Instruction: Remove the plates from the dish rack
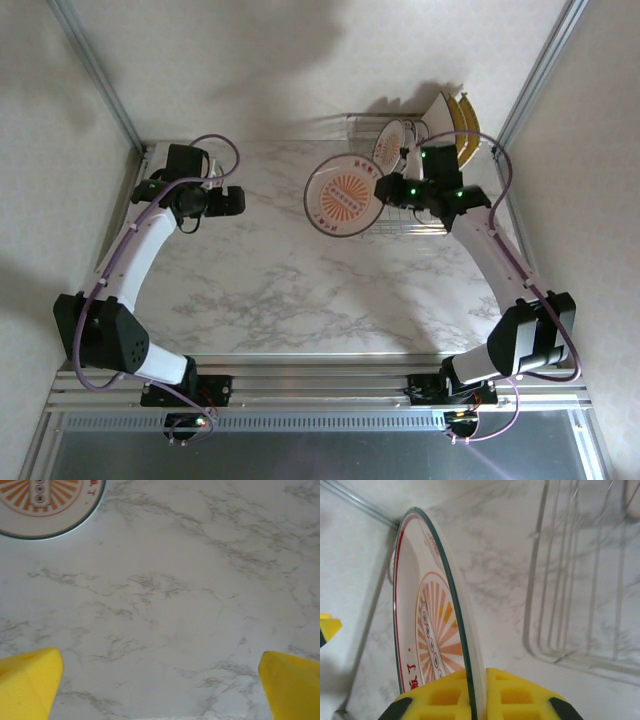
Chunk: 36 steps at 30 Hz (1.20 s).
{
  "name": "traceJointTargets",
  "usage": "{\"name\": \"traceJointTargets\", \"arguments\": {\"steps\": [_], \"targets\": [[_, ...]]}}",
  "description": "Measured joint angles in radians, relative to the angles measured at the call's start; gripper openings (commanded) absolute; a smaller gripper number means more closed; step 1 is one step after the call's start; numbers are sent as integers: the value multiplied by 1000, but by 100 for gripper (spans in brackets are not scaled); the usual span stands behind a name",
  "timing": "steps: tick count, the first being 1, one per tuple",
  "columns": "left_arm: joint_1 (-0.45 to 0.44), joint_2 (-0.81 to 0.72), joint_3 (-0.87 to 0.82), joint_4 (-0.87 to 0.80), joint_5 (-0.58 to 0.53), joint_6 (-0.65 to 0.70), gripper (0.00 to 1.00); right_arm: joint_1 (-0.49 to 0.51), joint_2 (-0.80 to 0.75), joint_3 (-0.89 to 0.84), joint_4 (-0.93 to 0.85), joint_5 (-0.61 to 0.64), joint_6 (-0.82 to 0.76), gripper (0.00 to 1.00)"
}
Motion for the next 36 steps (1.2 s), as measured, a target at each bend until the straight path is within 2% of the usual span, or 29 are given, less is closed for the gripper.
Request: {"name": "traceJointTargets", "arguments": {"steps": [8,15,22,31,36], "targets": [[-16,0,-5,73,143,-23,100,0,0,-162,229,-146,87,0],[-17,-1,-70,233,379,-92,99,-1,31,-171,404,-248,138,0],[-19,2,-90,387,568,-166,94,-1,132,-132,443,-294,152,0],[-32,58,-136,519,655,-232,85,-1,172,-35,442,-330,144,0],[-40,88,-168,562,679,-263,74,-1,193,5,443,-335,139,0]]}}
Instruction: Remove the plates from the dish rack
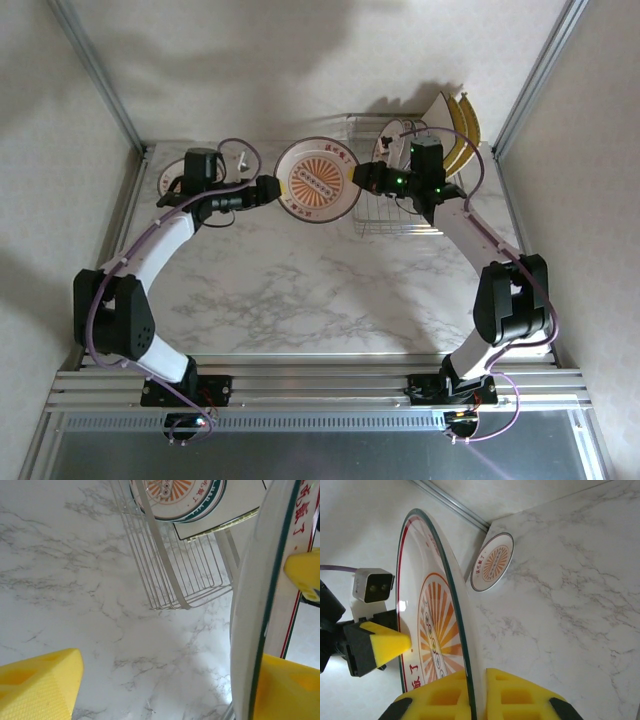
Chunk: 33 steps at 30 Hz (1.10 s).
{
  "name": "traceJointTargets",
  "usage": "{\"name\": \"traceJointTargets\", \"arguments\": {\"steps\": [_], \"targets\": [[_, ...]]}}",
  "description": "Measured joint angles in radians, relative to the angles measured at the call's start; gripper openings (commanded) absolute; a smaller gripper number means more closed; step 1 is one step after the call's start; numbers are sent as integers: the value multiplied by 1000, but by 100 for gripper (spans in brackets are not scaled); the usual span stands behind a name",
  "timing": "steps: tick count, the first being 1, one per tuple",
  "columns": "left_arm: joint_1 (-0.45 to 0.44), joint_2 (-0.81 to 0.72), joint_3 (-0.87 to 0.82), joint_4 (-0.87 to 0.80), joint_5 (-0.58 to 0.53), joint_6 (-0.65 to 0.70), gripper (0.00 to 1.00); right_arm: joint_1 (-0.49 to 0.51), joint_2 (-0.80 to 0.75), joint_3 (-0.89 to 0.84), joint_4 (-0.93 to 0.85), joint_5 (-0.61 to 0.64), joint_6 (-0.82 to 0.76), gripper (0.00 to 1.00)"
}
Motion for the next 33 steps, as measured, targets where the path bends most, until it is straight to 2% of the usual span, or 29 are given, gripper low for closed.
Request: {"name": "traceJointTargets", "arguments": {"steps": [2,8,18,28,30,33], "targets": [[-3,6,-3,15,13,-7,73,0,14,5,0,-4,2,0],[-11,21,-14,89,48,-53,49,0,56,7,16,-20,12,0],[-26,52,-15,109,53,-68,38,0,90,8,61,-44,45,0],[-40,64,14,81,30,-95,1,1,98,14,56,-36,18,0],[-38,67,18,80,27,-113,0,5,98,19,48,-28,2,2],[-38,67,19,82,24,-127,0,8,98,45,1,-10,-27,10]]}}
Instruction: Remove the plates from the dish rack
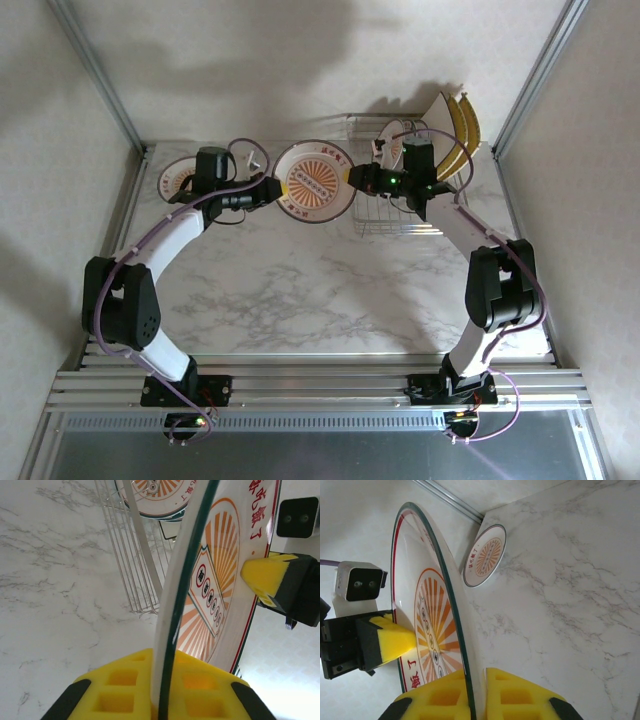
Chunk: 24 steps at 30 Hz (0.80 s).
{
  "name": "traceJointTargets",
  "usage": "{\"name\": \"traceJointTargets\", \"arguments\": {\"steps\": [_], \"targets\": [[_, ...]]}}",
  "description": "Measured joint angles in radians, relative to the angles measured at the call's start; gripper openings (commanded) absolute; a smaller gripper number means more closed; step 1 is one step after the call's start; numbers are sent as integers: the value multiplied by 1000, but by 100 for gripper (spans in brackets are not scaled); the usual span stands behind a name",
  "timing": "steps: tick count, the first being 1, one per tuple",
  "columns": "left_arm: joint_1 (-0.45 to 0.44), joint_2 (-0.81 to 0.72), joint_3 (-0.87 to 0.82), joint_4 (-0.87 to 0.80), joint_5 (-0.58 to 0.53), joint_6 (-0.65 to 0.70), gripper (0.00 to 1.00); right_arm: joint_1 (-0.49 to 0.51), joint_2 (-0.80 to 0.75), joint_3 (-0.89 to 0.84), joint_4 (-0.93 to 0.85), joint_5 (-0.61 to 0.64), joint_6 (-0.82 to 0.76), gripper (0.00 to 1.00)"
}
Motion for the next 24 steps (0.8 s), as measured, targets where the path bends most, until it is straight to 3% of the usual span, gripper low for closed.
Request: {"name": "traceJointTargets", "arguments": {"steps": [2,5,8,10,17,24], "targets": [[0,0,0,2,-3,-4,0,5,0,24,-44,25,-29,17],[-1,0,0,14,-11,2,0,12,0,60,-123,73,-69,41],[-2,11,0,15,-20,5,0,13,0,102,-197,129,-103,79],[-2,22,0,15,-26,5,0,13,0,128,-237,164,-119,98],[-2,32,0,29,-39,1,0,13,-30,164,-381,278,-174,99],[21,-14,-71,70,-46,-26,0,-24,-83,262,-631,484,-278,99]]}}
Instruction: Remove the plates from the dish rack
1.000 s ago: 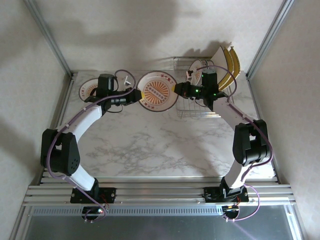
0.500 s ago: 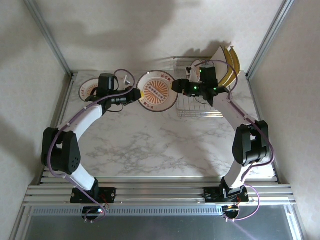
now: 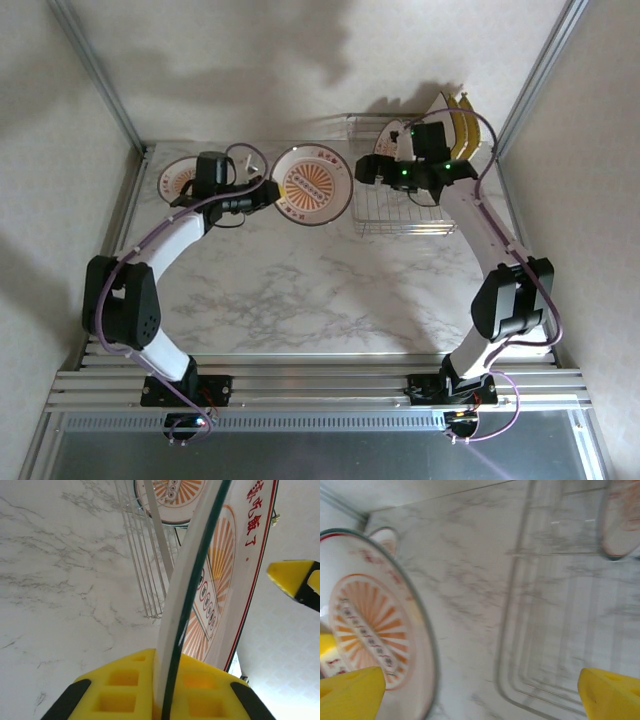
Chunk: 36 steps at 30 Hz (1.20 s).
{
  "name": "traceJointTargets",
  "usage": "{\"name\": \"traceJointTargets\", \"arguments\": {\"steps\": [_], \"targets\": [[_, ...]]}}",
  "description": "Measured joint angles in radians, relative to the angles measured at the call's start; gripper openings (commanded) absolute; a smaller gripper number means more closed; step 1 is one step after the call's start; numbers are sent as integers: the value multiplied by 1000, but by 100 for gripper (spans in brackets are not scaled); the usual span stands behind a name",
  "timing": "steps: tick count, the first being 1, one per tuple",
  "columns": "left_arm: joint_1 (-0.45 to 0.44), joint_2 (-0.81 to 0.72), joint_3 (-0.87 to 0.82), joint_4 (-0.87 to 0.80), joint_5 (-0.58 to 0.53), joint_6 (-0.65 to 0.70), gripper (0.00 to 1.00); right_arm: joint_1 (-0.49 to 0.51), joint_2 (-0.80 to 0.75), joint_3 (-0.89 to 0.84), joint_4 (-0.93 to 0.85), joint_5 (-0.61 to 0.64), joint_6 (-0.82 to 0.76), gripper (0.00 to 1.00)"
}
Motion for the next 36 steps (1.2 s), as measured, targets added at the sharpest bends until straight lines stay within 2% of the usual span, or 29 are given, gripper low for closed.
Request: {"name": "traceJointTargets", "arguments": {"steps": [3,9,13,17,21,25,36], "targets": [[43,-55,-70,40,-14,-38,0,-35,-30,45,-106,109,-51,99],[170,-203,-180,93,-111,-109,0,-79,-111,50,-276,274,-130,99],[269,-301,-261,175,-159,-174,0,-80,-147,35,-337,338,-166,99],[371,-336,-344,262,-203,-247,0,-83,-163,5,-375,376,-185,99],[455,-335,-441,324,-262,-319,0,-92,-163,-19,-391,383,-193,99],[501,-301,-481,363,-285,-359,0,-96,-163,-31,-397,386,-200,99],[522,-33,-444,515,-317,-381,0,-96,-141,-19,-408,382,-203,99]]}}
